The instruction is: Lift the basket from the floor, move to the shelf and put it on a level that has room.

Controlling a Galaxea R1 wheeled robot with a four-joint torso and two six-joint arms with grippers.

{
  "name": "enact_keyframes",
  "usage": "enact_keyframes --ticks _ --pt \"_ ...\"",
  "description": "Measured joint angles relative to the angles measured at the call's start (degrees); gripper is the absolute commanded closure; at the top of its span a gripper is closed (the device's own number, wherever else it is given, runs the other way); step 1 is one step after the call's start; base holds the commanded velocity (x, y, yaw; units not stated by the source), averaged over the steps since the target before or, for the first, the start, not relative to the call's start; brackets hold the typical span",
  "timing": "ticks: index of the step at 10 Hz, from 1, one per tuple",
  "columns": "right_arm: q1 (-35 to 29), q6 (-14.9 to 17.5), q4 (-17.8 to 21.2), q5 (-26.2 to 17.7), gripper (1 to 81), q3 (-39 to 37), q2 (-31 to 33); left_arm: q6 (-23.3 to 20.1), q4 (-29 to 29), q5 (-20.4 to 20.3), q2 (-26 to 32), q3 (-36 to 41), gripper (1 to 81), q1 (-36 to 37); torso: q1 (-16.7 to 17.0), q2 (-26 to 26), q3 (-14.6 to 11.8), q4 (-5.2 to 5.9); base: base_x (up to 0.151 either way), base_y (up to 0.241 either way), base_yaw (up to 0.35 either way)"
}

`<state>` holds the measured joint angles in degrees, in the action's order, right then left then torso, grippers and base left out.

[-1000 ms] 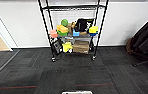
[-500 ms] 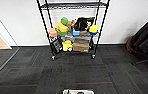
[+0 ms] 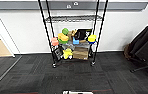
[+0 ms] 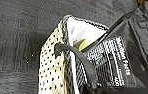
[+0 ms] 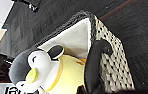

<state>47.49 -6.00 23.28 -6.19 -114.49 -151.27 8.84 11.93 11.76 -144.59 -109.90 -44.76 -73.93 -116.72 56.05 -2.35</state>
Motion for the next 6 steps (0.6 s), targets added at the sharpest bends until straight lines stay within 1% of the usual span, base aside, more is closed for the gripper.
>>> enact_keyframes --ticks 3,6 --pt "0.4 0.2 -0.1 -0.1 81.1 2.8 1.4 0.0 0.1 0.3 1.9 2.8 81.1 -0.8 3.6 5.6 -5.7 0.0 0.0 0.0 0.0" --pt "1.2 0.4 -0.1 0.1 81.1 7.8 4.4 0.0 0.3 -0.3 4.6 7.3 81.1 -1.1 6.6 10.2 -7.2 0.0 0.0 0.0 0.0"
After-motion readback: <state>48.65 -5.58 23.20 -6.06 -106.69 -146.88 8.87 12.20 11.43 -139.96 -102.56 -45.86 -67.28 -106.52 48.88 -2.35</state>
